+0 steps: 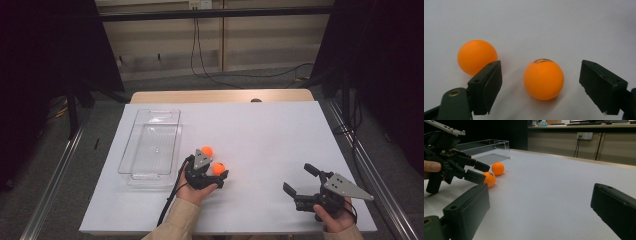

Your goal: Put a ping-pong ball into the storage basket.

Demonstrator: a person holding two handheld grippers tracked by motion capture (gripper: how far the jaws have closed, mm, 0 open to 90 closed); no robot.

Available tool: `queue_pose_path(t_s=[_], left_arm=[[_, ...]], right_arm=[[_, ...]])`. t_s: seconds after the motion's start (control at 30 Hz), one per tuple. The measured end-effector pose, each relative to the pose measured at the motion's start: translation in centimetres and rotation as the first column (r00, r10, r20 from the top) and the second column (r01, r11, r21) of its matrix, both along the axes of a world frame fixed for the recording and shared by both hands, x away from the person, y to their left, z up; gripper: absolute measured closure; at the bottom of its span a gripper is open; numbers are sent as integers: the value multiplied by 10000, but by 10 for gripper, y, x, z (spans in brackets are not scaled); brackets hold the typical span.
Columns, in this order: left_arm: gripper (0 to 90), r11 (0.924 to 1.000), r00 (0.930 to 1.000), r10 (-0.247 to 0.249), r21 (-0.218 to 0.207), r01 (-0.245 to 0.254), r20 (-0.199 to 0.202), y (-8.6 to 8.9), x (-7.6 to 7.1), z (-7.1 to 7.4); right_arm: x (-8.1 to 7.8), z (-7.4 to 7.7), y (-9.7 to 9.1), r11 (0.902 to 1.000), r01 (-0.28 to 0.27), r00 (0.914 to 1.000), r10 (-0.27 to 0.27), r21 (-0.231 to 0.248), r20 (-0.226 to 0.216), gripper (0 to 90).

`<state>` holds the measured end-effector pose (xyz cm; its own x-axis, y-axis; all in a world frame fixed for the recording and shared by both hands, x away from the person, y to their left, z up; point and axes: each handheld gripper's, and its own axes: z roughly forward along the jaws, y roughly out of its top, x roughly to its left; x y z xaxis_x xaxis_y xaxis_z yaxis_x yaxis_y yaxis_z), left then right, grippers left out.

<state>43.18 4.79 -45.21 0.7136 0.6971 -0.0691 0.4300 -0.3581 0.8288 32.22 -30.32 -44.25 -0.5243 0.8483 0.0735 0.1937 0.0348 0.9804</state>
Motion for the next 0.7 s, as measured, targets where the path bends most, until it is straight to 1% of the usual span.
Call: queue_pose_path(t_s=[0.03,0.07,0.2,0.23,0.27,0.37,0.4,0.43,0.53,0.6,0.63,0.7], left_arm=[[203,10000,10000,20,5,-20,-44,-1,0,0],[226,9999,9999,-71,85,72,-101,-1,1,-1],[254,10000,9998,-43,89,45,-188,-3,1,-3],[271,9998,9996,-162,118,164,-245,-3,2,-3],[281,9999,9995,-106,131,109,-293,-3,2,-3],[295,9997,9995,-86,218,93,-299,-3,2,-3],[306,9997,9995,-122,187,128,-291,-4,3,-3],[311,9996,9995,-118,261,125,-280,-4,3,-3],[342,9993,9992,-117,357,130,-383,-6,3,-3],[348,9991,9989,-205,360,221,-430,-6,4,-4],[356,9994,9989,-152,307,166,-441,-7,4,-4],[362,9986,9989,-150,501,171,-433,-6,5,-4]], right_arm=[[0,0,0,10000,-7,10000,7,-21,4,17],[0,0,0,10000,-8,10000,8,-10,-10,17],[0,0,0,10000,-8,10000,8,12,-5,17],[0,0,0,10000,10,10000,-10,29,-17,17],[0,0,0,10000,-22,10000,22,2,-24,17],[0,0,0,10000,-28,10000,28,-17,-1,17],[0,0,0,10000,-21,10000,21,-2,-21,17],[0,0,0,10000,-23,10000,23,-2,-20,17],[0,0,0,10000,-33,10000,33,-15,0,17],[0,0,0,10000,-29,10000,29,-4,-18,17],[0,0,0,10000,-25,10000,25,-11,-7,17],[0,0,0,10000,-20,10000,20,-7,-6,17]])
